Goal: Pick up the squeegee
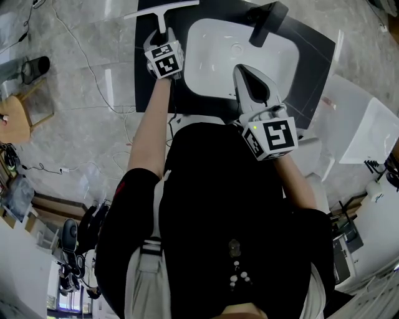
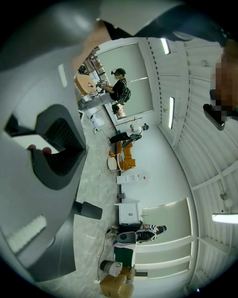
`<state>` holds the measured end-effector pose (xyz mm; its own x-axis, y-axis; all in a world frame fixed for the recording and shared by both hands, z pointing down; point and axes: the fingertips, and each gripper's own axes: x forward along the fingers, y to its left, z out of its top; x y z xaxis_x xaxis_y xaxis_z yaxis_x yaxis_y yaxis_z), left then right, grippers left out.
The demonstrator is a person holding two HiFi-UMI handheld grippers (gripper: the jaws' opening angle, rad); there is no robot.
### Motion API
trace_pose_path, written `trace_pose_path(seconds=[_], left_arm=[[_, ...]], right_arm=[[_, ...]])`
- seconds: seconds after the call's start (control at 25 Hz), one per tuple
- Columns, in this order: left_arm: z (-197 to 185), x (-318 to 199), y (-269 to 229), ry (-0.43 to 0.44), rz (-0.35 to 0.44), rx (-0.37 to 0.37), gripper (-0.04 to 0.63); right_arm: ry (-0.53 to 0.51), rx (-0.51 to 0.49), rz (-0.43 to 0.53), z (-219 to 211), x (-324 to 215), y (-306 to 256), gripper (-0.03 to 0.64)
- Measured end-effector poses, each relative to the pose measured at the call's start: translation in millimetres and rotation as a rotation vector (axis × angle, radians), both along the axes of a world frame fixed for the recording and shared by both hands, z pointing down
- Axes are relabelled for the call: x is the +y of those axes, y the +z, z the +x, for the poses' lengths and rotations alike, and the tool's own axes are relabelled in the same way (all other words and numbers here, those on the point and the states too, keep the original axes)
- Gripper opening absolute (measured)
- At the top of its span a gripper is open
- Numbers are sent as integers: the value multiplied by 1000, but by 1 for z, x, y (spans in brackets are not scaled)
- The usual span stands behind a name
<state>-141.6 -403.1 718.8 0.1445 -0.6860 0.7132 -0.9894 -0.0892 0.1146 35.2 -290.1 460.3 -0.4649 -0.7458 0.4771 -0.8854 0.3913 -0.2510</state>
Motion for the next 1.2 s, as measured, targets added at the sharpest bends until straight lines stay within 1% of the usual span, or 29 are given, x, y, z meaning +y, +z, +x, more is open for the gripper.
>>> trace_pose_path(seconds=[0.04, 0.28, 0.44, 0.72, 1.2], left_arm=[[1, 0, -1, 1, -5, 0, 109], [1, 5, 2, -7, -13, -2, 106], [0, 13, -1, 7, -27, -2, 106], [-7, 26, -5, -10, -1, -21, 106], [-8, 55, -21, 17, 11, -12, 106]], right_arm=[[1, 2, 0, -1, 1, 0, 2], [6, 9, 2, -1, 6, 1, 2], [7, 9, 1, -4, 10, 2, 2], [4, 7, 9, -6, 17, -1, 3], [-5, 7, 33, -16, 37, -7, 2]])
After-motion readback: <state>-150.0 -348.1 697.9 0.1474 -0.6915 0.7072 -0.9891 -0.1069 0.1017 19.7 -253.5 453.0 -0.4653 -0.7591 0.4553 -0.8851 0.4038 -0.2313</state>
